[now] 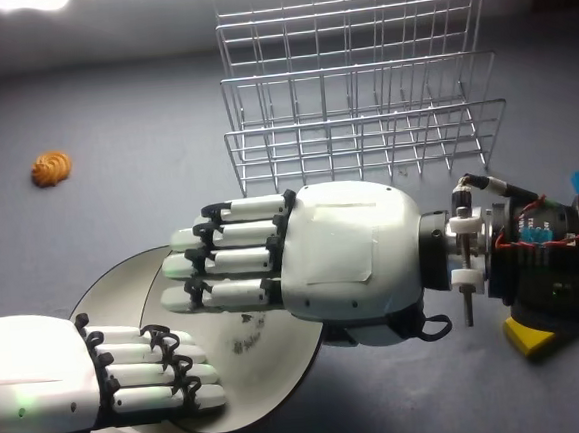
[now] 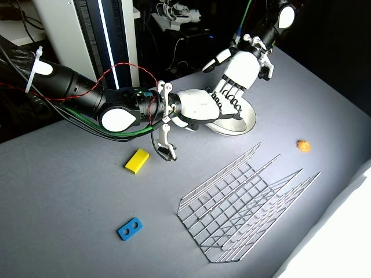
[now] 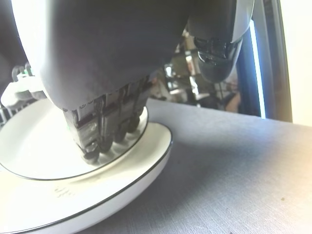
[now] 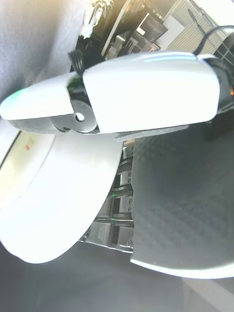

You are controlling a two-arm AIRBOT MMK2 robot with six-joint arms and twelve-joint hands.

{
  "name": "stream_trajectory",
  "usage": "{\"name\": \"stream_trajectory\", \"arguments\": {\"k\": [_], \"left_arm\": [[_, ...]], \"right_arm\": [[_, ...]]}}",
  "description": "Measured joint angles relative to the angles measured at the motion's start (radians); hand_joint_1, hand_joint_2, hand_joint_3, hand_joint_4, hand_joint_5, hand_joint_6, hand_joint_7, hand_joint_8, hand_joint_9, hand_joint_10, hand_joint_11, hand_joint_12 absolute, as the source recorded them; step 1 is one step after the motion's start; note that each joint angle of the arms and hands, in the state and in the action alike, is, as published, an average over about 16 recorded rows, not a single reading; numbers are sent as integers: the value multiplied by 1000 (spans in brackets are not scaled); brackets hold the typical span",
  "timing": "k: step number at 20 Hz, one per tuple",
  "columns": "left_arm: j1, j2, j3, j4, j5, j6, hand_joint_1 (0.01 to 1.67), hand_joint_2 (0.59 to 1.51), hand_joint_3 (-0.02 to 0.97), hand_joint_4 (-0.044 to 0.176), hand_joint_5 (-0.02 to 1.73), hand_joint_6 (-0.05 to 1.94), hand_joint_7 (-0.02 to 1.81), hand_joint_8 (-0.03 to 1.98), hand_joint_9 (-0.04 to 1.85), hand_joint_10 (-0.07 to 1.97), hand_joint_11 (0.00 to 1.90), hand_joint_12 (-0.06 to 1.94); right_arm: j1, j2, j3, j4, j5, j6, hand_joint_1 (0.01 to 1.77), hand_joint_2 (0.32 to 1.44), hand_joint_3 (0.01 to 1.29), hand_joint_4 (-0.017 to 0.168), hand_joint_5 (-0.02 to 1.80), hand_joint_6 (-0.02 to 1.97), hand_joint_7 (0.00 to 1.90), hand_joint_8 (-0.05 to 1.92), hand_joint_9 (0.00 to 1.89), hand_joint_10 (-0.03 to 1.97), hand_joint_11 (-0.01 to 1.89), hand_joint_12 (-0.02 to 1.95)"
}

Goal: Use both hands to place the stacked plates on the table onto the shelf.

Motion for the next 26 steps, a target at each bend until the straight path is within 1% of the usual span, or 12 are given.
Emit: {"name": "stream_trajectory", "arguments": {"k": [3, 6, 8, 12, 14, 16, 20, 22, 26], "left_arm": [[0, -1, -2, -5, 2, 0, 21, 1192, 9, -4, -13, -21, -15, -25, -15, -23, 15, -22], [0, -1, -3, -11, 4, 0, 21, 1190, 9, -4, -12, -21, -15, -24, -15, -23, 15, -21], [0, -2, -4, -15, 5, 0, 21, 1188, 9, -4, -12, -21, -15, -24, -14, -22, 15, -18], [0, -2, -6, -23, 6, -1, 22, 1189, 9, -4, -11, -21, -14, -24, -12, -20, 15, -10], [0, -2, -6, -27, 6, -2, 22, 1189, 10, -4, -11, -22, -15, -24, -10, -19, 15, -7], [0, -3, -6, -33, 6, -2, 22, 1189, 10, -5, -11, -21, -14, -24, -9, -17, 15, -3], [-1, -5, 0, -50, 8, -3, 22, 1188, 10, -4, -10, -21, -14, -24, -4, -14, 15, 3], [-3, -6, 8, -59, 8, -4, 22, 1189, 10, -1, -11, -21, -12, -22, -1, -10, 15, 3], [-9, -7, 31, -83, 9, -3, 22, 1187, 9, 3, -7, -17, -3, -15, 6, -5, 15, -5]], "right_arm": [[2, -4, 3, 2, -1, 0, 1221, 1058, 19, 6, 257, 20, 234, -6, 219, 35, 35, 762], [4, -6, 3, 0, 0, -2, 1216, 1065, 19, 5, 394, 71, 389, 11, 370, 55, 117, 929], [6, -6, 3, -2, 3, -3, 1214, 1060, 18, 5, 483, 176, 497, 63, 485, 81, 206, 1008], [10, -5, 3, -9, 10, -8, 1213, 1035, 15, 3, 646, 420, 699, 238, 712, 178, 414, 1121], [12, -4, 3, -14, 14, -10, 1214, 1020, 14, 1, 713, 542, 787, 326, 820, 194, 525, 1130], [15, -2, 1, -19, 17, -13, 1216, 1003, 13, 0, 760, 663, 852, 413, 907, 201, 637, 1098], [23, 5, -9, -28, 21, -17, 1220, 970, 11, -1, 816, 905, 918, 587, 1025, 193, 822, 1028], [29, 10, -17, -30, 20, -17, 1222, 957, 11, 1, 832, 982, 932, 673, 1066, 188, 871, 1021], [42, 24, -39, -31, 15, -16, 1223, 955, 11, 7, 865, 1039, 960, 769, 1134, 123, 899, 1042]]}}
